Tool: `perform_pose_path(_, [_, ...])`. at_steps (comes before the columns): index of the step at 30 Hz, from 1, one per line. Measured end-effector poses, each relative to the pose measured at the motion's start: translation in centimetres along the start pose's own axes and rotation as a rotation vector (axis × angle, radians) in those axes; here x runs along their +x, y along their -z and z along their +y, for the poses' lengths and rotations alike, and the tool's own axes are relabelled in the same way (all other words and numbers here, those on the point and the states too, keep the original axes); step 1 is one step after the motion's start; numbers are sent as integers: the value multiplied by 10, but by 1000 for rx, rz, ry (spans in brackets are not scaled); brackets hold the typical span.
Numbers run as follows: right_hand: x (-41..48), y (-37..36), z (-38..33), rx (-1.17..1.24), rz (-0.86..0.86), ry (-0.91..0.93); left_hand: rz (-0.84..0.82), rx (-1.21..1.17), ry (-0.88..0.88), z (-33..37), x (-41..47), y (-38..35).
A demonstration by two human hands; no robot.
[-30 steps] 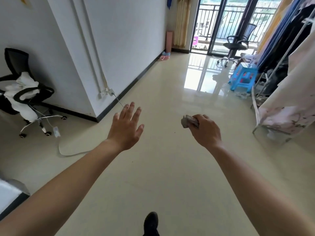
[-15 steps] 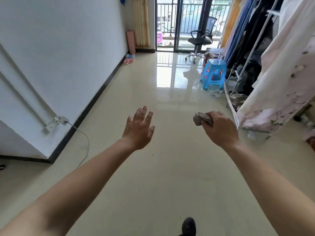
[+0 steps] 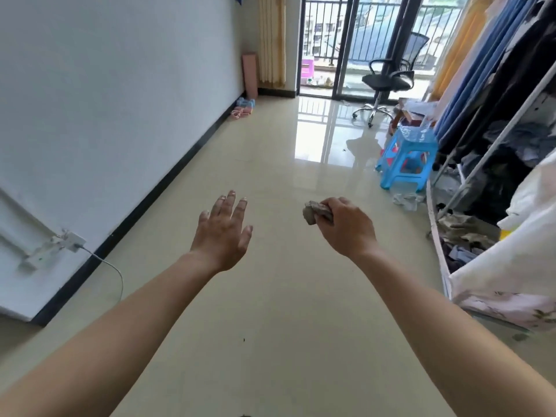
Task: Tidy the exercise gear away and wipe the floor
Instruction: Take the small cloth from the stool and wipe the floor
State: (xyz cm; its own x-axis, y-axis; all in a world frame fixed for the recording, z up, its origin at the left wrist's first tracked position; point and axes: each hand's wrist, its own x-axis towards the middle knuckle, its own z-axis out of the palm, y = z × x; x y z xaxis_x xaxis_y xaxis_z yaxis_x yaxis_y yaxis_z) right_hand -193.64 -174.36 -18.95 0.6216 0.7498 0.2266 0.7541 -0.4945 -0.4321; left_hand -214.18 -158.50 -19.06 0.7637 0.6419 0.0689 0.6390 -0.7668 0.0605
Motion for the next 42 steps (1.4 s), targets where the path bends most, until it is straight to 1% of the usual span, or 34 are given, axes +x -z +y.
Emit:
perform_pose_path(5, [144,-48,11,9,-61,149,9,-5,114,-22,119,-29])
perform_pose_path(8, [233,-86,21,-4,-100,197,10,-44,185,-42,201,-61])
perform_pose_path(10, [289,-111,30,-30,-148,217,-18,-87,254,-57,253,-86])
perform_pose_path(13, [374,-133,44,-90,-253,226,-121,-134,389,-79,324,-112])
perform_pose_path(17, [474,-147,51,-94,-318,247,-216,-136,492,-97,390,-119])
perform_pose_path(21, [555,-174,52,-54,-382,268,-226,-94,560,-114,440,-120])
perform_pose_path(25, [626,-233,49,0,-483,337,-215,-80,701,-128,477,-141])
perform_pose_path(28, [666,-298,52,45,-610,392,-230,-82,836,-130,495,-178])
perform_pose_path(31, [691,-376,63,82,-741,470,-287,-104,989,-124,507,-236])
perform_pose_path(35, [692,-467,109,-16,-860,527,-414,-201,1160,-99,521,-328])
perform_pose_path(37, [684,-507,138,-47,-913,530,-471,-254,1202,-82,523,-375])
perform_pose_path(42, [632,-617,218,-116,-1045,536,-556,-330,1193,-60,513,-513])
